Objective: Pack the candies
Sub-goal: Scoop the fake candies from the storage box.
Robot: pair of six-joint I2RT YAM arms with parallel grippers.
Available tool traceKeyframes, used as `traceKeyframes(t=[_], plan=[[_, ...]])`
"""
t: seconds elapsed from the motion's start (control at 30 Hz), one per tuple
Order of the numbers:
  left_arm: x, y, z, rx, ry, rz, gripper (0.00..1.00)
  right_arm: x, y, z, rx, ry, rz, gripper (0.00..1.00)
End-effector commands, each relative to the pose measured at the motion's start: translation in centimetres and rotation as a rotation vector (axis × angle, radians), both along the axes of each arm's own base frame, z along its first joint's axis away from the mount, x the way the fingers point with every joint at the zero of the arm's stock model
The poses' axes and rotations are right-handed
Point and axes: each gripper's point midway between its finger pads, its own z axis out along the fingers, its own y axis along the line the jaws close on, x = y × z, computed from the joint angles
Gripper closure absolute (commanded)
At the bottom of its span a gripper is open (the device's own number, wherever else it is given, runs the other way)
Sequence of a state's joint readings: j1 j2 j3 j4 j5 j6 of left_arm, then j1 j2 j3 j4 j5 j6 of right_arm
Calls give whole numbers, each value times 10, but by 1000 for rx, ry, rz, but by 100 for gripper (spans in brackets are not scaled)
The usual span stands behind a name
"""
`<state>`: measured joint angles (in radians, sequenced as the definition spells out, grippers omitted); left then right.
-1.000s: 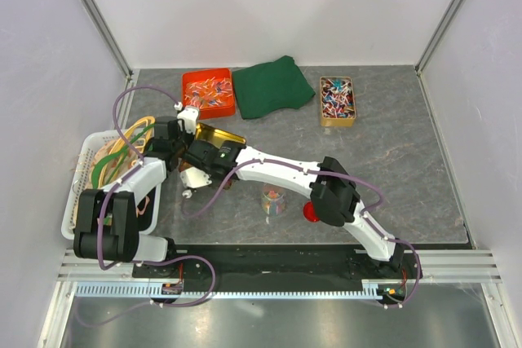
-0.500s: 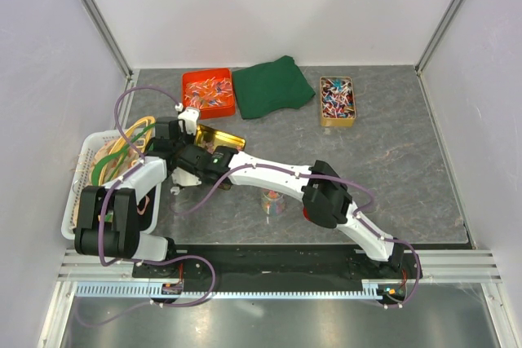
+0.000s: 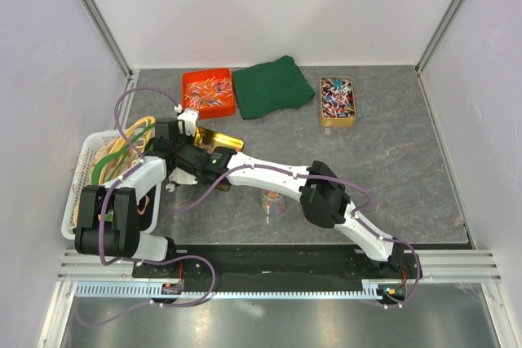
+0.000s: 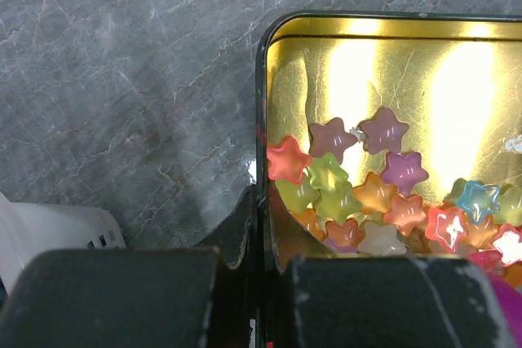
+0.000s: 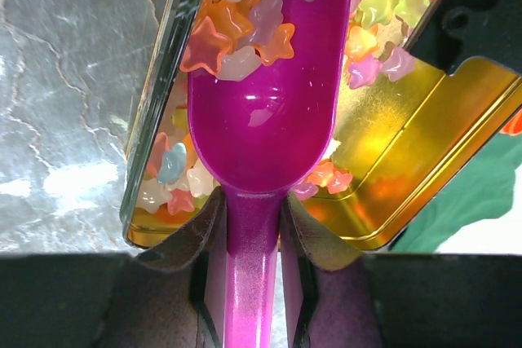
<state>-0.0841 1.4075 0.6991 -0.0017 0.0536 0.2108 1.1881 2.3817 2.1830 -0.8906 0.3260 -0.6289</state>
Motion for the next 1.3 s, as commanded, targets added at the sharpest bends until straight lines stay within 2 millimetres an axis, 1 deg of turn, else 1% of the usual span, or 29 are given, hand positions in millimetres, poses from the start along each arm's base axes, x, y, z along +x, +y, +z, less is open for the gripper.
traceKeyframes(t=[0.0,0.03,0.1,0.17,0.23,0.27,0.3,0.37,0.4,0.47,0.5,0.57,0.6,0.73,1.0,1.1,1.13,1.2,1.23,1.27], plan=[[38,-15,55,-82,-195,-10,98,-33,33,2,147,133,53,100],[38,-15,54,-82,-192,-9,98,-30,32,8,165,135,43,100],[39,-14,55,-79,-196,-8,98,-25,28,10,190,159,2,100],[38,-15,54,-79,-196,-10,98,-20,23,16,213,159,-30,100],[39,-15,53,-80,-194,-13,98,-16,18,26,236,158,-49,100],[38,-15,53,-78,-193,-13,98,-13,12,26,235,164,-60,100],[38,-15,52,-78,-190,-14,98,-10,10,36,257,159,-69,100],[39,-15,51,-81,-188,-14,98,-4,2,40,257,151,-89,100],[39,-16,50,-80,-186,-16,98,-1,-2,48,270,145,-95,100],[39,-16,50,-82,-186,-17,98,6,-12,50,268,139,-118,100],[39,-16,50,-81,-186,-16,98,9,-14,57,279,130,-121,100],[39,-16,51,-80,-189,-20,98,16,-22,61,286,132,-141,100],[39,-16,50,-82,-188,-17,98,18,-24,66,299,129,-146,100],[39,-17,51,-82,-189,-19,98,30,-32,70,328,144,-191,100],[39,-16,52,-80,-191,-17,98,35,-42,69,326,136,-209,100],[39,-16,51,-79,-190,-17,98,41,-52,68,317,128,-219,100],[39,-16,51,-79,-190,-15,98,42,-55,64,311,132,-224,100],[39,-16,51,-79,-190,-15,98,44,-59,69,322,125,-223,100],[39,-16,52,-79,-191,-17,98,43,-62,67,312,128,-225,100],[39,-16,51,-80,-189,-17,98,44,-65,73,320,120,-218,100]])
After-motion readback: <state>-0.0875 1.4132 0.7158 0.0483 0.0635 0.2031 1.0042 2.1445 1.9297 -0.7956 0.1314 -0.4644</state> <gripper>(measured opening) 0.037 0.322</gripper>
